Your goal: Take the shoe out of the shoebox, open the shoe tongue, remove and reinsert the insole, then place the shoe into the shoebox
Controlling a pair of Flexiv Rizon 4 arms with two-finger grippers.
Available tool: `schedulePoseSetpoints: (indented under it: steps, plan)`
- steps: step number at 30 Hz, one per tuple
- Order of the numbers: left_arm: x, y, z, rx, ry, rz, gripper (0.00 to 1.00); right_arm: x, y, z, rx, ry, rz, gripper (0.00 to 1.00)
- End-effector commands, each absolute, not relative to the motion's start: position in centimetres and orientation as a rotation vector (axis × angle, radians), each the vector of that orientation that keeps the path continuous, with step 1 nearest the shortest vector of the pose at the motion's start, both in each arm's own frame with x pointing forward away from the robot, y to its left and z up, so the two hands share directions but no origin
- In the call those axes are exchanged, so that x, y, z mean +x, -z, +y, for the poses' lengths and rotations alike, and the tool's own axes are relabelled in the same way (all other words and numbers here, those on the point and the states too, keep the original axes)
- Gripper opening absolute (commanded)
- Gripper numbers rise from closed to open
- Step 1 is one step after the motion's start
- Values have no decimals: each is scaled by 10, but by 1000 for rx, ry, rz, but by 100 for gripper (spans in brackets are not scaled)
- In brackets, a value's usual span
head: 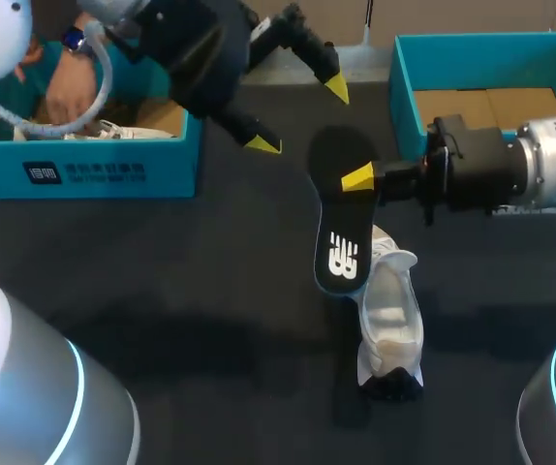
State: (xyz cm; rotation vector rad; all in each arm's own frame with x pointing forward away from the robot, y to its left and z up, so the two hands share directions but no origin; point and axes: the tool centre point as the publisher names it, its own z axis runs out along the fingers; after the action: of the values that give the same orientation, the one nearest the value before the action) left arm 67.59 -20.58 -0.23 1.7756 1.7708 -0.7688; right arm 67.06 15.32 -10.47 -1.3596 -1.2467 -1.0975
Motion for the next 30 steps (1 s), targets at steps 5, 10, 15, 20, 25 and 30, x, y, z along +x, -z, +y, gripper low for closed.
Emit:
schedulePoseSetpoints:
  steps: [5, 10, 15, 20, 25, 30]
  plan:
    - [671, 9, -194, 1588, 969, 1565, 100, 661, 101, 149, -1376, 1110, -1239, 0]
    - [669, 12, -191, 1556, 1015, 1534, 100, 660, 100, 148, -1384, 1110, -1235, 0]
    - [667, 13, -189, 1539, 1016, 1519, 100, 659, 97, 147, -1391, 1112, -1234, 0]
    - [665, 15, -187, 1570, 1038, 1525, 100, 658, 96, 146, -1398, 1115, -1234, 0]
    - [665, 15, -187, 1570, 1038, 1525, 100, 658, 96, 147, -1400, 1112, -1234, 0]
    - [665, 15, -187, 1570, 1038, 1525, 100, 659, 98, 150, -1393, 1120, -1232, 0]
